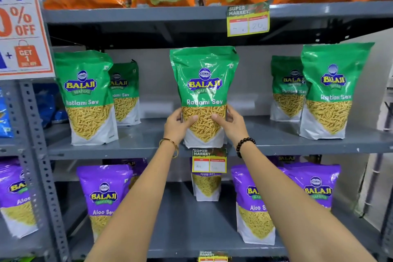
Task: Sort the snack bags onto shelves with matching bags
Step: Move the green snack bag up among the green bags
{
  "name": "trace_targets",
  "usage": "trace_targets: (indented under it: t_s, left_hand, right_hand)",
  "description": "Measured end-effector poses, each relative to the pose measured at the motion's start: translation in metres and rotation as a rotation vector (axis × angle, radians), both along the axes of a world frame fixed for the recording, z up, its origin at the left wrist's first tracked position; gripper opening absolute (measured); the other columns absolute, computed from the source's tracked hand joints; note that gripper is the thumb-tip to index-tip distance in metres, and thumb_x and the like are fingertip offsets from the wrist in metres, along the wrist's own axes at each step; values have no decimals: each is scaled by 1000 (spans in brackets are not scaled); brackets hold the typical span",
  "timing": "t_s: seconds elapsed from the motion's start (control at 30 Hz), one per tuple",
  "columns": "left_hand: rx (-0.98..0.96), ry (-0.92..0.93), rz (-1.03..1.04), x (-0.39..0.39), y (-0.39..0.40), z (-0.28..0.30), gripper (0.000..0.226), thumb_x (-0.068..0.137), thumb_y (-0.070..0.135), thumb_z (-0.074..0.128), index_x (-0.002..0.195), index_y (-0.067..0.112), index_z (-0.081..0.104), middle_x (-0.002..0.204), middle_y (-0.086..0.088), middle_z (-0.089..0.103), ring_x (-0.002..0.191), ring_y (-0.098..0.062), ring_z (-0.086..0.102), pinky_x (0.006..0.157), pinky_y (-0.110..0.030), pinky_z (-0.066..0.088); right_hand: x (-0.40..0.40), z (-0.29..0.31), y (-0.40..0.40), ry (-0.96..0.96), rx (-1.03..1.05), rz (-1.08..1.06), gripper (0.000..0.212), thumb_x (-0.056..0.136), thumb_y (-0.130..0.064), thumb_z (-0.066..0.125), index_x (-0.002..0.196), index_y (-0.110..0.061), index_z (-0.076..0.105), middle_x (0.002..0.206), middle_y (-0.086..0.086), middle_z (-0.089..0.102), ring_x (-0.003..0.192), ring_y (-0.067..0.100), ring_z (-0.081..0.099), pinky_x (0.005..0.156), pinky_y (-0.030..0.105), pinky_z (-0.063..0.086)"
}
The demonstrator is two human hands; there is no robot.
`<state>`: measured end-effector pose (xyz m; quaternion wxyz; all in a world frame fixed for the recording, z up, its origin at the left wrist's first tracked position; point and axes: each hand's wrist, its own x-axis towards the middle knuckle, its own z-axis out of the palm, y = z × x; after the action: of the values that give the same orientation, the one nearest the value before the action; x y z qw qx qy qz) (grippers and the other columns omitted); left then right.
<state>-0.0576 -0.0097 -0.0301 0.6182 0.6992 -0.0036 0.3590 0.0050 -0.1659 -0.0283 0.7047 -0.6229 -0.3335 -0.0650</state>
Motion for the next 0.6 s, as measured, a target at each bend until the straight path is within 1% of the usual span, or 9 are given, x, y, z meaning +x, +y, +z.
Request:
trace_targets:
  t_s: [0.07, 0.13, 0.17, 0.23, 0.3, 0.4, 0.47, 0.5, 0.6]
  left_hand:
    - [18, 6, -5, 13, 5, -2, 38, 76, 18, 71, 111, 16, 57, 106, -4, 64, 97, -19, 63, 89, -36, 52]
    - [45, 10, 2, 23, 9, -5, 42, 76, 21, 71, 114, 17, 55, 112, -5, 63, 104, -23, 61, 93, -39, 50]
    - [51, 13, 7, 27, 11, -6, 44, 76, 23, 70, 117, 16, 54, 115, -5, 62, 106, -22, 61, 92, -36, 50]
    - [40, 16, 0, 31, 12, -7, 48, 78, 25, 69, 122, 17, 50, 115, -2, 61, 103, -15, 60, 86, -24, 50]
    - [9, 29, -23, 34, 12, -12, 45, 80, 25, 66, 121, 15, 50, 113, -1, 63, 101, -12, 60, 82, -18, 49]
    - [-13, 46, -35, 37, 18, -28, 34, 82, 18, 64, 113, 7, 55, 115, -10, 64, 96, -12, 63, 81, -18, 52]
    - [-3, 53, -80, 38, 23, -34, 34, 77, 10, 68, 109, 11, 55, 107, -2, 66, 88, -1, 64, 74, -12, 52]
    - [14, 75, -108, 39, 25, -36, 37, 74, 10, 72, 107, 14, 55, 105, 0, 65, 89, -1, 64, 75, -13, 53]
    - [37, 127, -129, 41, 30, -37, 44, 64, 16, 80, 101, 22, 57, 109, -3, 65, 103, -17, 63, 88, -30, 52]
  right_hand:
    - [9, -2, 5, -45, -24, -23, 46, 81, -18, 64, 124, -13, 50, 110, 2, 62, 92, 0, 57, 73, 7, 49]
    - [19, -5, 10, -67, -48, -50, 47, 83, -22, 62, 127, -15, 48, 115, 3, 62, 97, 3, 57, 74, 3, 46]
    - [24, -6, 13, -66, -61, -55, 49, 83, -25, 62, 129, -16, 47, 118, 3, 61, 101, 7, 57, 79, 6, 46]
    - [30, -9, 16, -41, -76, -45, 51, 83, -30, 60, 131, -19, 45, 121, 0, 61, 110, 12, 56, 92, 22, 46]
    - [34, -14, 16, -14, -77, -26, 50, 84, -31, 60, 131, -20, 46, 118, -4, 60, 109, 11, 55, 96, 29, 44]
    - [39, -26, 12, 30, -87, -1, 48, 82, -24, 64, 127, -15, 50, 118, 1, 62, 99, 6, 58, 85, 15, 48]
    - [43, -32, 8, 41, -114, 27, 50, 76, -15, 70, 123, -9, 52, 112, 3, 64, 90, 0, 60, 69, 5, 49]
    - [45, -33, 6, 51, -131, 52, 52, 74, -10, 72, 121, -8, 53, 107, 1, 64, 87, -2, 60, 65, 4, 48]
    - [46, -30, 4, 69, -151, 82, 51, 72, -3, 72, 118, -8, 53, 99, -6, 64, 79, -8, 61, 62, 5, 48]
